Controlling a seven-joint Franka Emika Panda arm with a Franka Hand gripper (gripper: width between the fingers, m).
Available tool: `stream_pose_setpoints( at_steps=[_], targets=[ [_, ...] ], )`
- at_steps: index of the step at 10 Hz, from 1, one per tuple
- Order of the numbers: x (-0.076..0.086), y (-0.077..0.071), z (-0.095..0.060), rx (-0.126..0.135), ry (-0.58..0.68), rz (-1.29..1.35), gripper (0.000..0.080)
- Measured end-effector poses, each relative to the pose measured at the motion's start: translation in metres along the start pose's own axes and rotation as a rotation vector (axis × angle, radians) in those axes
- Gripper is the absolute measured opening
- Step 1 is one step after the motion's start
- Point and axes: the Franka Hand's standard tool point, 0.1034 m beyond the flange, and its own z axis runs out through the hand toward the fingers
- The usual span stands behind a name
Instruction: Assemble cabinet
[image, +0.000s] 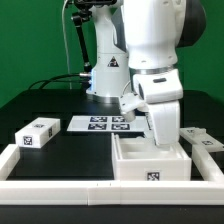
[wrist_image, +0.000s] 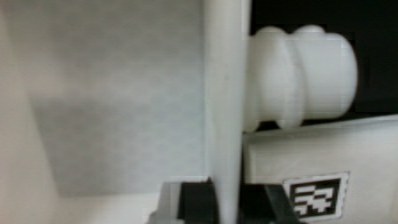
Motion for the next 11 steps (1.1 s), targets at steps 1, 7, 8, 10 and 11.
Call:
stream_pose_setpoints(
  at_steps=[1, 7, 8, 10, 11],
  targets=[
    [0.011, 0.005, 0.001, 0.001, 0.004, -0.004, 0.0041],
    [0.032, 0.012, 0.002, -0.002, 0.011, 0.026, 0.0129],
    [0.031, 0.012, 0.002, -0.002, 0.012, 0.027, 0.0129],
    [0.030, 0.012, 0.002, -0.002, 0.011, 0.029, 0.0448],
    [0.029, 0.011, -0.002, -0.010, 0.009, 0.028, 0.0582]
  ],
)
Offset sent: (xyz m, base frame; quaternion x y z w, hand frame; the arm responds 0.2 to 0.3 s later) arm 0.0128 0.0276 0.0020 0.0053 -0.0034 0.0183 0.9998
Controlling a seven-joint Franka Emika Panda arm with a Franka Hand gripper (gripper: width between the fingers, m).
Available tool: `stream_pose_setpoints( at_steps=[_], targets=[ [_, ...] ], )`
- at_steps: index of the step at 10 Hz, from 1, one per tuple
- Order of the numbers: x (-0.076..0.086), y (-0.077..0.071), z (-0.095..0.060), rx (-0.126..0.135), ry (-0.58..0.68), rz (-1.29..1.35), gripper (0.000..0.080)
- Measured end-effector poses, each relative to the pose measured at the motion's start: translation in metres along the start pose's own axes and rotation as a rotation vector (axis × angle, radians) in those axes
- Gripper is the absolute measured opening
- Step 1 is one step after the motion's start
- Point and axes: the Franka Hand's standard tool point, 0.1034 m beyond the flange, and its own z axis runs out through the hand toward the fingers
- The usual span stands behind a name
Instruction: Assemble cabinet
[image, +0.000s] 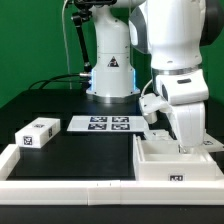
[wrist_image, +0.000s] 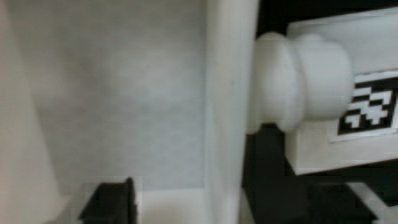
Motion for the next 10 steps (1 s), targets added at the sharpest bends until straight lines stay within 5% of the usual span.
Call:
stream_pose_setpoints(
  at_steps=[1, 2, 3, 5, 8, 10],
  targets=[
    [-0.001, -0.006, -0.005, -0.005, -0.005, -0.003, 0.0582],
    [-0.001, -0.015, -0.009, -0.011, -0.012, -0.009, 0.0741],
    [0.000, -0.026, -0.014, -0.012, -0.020, -0.017, 0.0781],
    [0.011, -0.051, -0.022, -0.049, -0.024, -0.042, 0.0796],
    [0.043, -0.085, -0.012, -0.090, 0.002, -0.053, 0.0797],
    [0.037, -0.083, -0.012, -0.086, -0.002, -0.042, 0.0797]
  ],
)
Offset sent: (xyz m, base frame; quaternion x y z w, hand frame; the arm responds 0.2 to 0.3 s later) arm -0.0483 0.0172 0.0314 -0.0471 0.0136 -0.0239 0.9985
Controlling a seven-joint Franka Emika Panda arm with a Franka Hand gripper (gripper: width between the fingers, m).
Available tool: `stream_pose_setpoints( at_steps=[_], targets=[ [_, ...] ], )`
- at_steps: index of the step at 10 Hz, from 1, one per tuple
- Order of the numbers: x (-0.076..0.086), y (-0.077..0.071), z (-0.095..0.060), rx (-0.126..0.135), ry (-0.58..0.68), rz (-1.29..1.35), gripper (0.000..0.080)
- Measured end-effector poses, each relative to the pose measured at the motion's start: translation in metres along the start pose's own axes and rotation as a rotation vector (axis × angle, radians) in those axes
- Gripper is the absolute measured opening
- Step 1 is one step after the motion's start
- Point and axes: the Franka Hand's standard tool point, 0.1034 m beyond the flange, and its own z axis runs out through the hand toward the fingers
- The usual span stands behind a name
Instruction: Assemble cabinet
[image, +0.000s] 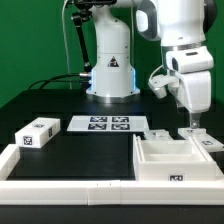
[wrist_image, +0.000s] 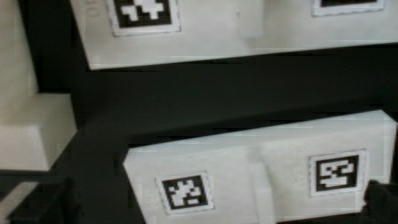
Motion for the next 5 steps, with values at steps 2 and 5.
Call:
stream_pose_setpoints(
  at_steps=[2, 5],
  targets=[
    [-0.001, -0.001, 0.002, 0.003, 0.001, 0.000, 0.0797],
    [0.013, -0.008, 0.018, -0.048, 0.042, -0.043, 0.0797]
  ],
)
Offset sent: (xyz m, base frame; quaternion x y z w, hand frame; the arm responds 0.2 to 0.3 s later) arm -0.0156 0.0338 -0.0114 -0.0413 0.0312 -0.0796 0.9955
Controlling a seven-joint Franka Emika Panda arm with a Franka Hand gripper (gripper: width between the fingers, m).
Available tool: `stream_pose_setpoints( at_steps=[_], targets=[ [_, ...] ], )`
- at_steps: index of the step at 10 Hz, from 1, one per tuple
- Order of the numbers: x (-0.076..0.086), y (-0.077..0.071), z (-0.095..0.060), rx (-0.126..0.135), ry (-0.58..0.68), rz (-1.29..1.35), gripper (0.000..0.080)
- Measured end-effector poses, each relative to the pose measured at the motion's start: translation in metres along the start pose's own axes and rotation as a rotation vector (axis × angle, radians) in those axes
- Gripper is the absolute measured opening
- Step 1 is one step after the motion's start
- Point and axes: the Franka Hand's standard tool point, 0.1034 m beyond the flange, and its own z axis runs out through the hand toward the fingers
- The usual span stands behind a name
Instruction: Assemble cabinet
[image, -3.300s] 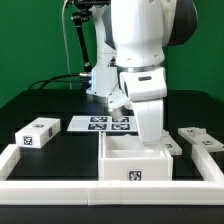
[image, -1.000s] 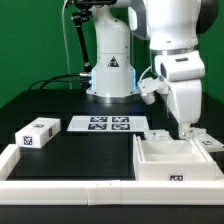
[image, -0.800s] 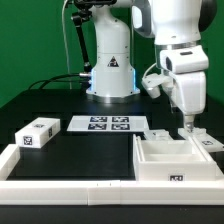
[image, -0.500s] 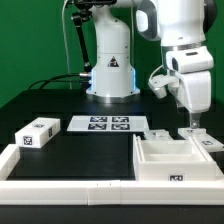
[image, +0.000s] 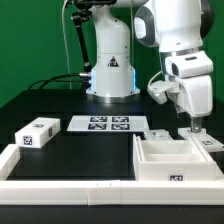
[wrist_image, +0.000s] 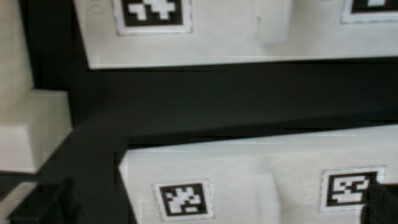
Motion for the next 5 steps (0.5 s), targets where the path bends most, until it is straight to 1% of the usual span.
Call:
stream_pose_setpoints(
  at_steps=[2, 3, 5],
  targets=[
    [0.011, -0.012, 0.014, 0.007, 0.020, 0.004, 0.0797],
    [0.015, -0.016, 0.020, 0.007, 0.030, 0.001, 0.0797],
    [0.019, -0.022, 0.028, 0.022, 0.036, 0.010, 0.0797]
  ],
)
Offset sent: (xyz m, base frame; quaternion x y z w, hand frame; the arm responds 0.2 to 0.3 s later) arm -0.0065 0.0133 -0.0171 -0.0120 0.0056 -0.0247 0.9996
